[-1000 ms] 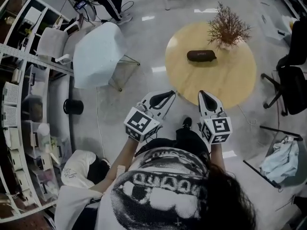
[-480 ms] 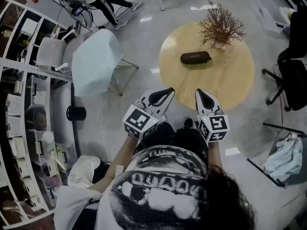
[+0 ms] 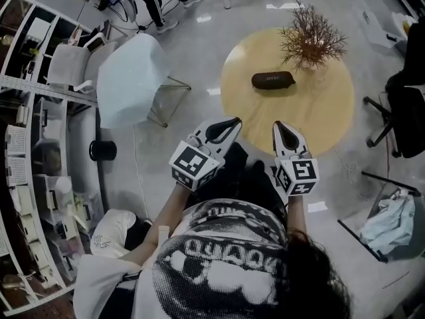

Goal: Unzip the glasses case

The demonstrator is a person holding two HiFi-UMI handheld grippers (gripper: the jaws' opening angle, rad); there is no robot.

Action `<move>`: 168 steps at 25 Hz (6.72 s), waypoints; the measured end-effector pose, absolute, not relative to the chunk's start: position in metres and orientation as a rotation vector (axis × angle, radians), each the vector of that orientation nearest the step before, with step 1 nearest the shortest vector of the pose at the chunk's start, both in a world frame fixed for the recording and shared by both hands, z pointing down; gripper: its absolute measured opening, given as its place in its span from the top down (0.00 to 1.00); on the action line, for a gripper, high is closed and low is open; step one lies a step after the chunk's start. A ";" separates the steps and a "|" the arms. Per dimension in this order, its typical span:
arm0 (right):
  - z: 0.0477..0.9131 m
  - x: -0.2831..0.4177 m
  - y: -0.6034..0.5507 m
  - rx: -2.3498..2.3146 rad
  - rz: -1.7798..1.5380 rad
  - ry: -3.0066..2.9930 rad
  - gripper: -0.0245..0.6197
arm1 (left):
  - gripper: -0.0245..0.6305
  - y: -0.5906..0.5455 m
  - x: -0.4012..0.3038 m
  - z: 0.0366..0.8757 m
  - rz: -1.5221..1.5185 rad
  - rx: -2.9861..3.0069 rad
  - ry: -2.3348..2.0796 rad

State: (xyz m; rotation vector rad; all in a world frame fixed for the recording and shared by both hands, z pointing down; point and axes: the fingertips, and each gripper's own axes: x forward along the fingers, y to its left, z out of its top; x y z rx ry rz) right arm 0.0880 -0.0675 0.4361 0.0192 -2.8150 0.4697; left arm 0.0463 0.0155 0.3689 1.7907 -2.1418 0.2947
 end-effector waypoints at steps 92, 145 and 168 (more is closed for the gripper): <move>0.636 -0.101 -0.089 1.131 0.720 -2.148 0.95 | 0.59 -0.182 -0.063 0.596 0.936 2.320 -0.677; 0.625 -0.007 -0.156 0.698 0.459 -2.151 0.96 | 0.59 -0.172 -0.050 0.594 0.951 2.405 -0.575; 0.628 0.006 -0.223 0.161 -0.047 -2.127 0.96 | 0.59 -0.168 -0.035 0.592 1.033 2.425 -0.597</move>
